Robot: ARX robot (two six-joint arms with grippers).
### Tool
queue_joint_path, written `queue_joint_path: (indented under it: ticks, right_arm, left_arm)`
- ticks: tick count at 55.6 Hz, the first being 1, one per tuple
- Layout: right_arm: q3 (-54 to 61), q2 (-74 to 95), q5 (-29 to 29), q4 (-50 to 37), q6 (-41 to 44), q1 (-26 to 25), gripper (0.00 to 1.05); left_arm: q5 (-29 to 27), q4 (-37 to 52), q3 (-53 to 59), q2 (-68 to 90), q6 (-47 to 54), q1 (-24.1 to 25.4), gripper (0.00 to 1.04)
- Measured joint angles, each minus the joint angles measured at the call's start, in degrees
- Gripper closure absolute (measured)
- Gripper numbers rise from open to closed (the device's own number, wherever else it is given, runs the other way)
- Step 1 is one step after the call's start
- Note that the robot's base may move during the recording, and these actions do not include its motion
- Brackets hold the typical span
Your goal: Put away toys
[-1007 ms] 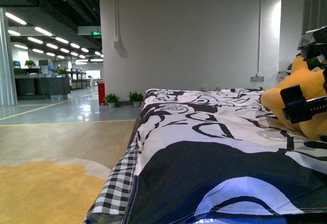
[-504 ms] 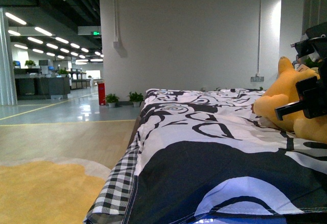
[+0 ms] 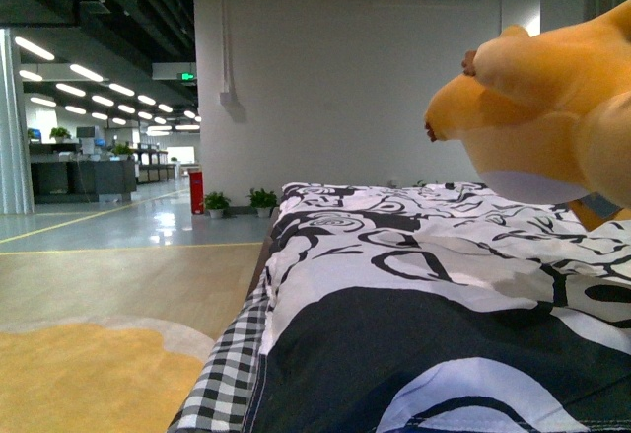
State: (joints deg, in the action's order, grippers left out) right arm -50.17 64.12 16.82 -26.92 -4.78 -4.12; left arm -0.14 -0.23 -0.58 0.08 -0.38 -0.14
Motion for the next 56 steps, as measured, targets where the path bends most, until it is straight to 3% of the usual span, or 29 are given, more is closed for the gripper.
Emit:
queue_joint_path:
  ticks: [17,26,42,43,49,56]
  right_arm:
    - [13.97,-28.48,13.31,7.26,-13.40,-9.75,0.98]
    - [15.28,-33.27,13.42,12.74,-15.02,-10.80,0.98]
    - [15.56,-33.33,13.22,13.11,-15.32,-10.80,0.98]
    - [15.52,-33.31,12.52,13.53,-15.17,-10.67,0.98]
    - [13.99,-35.34,-3.76,30.29,-5.60,-5.81,0.98]
    - [20.98,-38.86,-10.82,31.71,1.36,-3.10,0.98]
  left_arm:
    - [0.00,0.00,0.00,0.00,0.00,0.00,0.06]
    - [0.00,0.00,0.00,0.00,0.00,0.00,0.06]
    - [0.00,0.00,0.00,0.00,0.00,0.00,0.06]
    - [0.00,0.00,0.00,0.00,0.00,0.00,0.06]
    - [0.00,0.00,0.00,0.00,0.00,0.00,0.06]
    - [0.00,0.00,0.00,0.00,0.00,0.00,0.06]
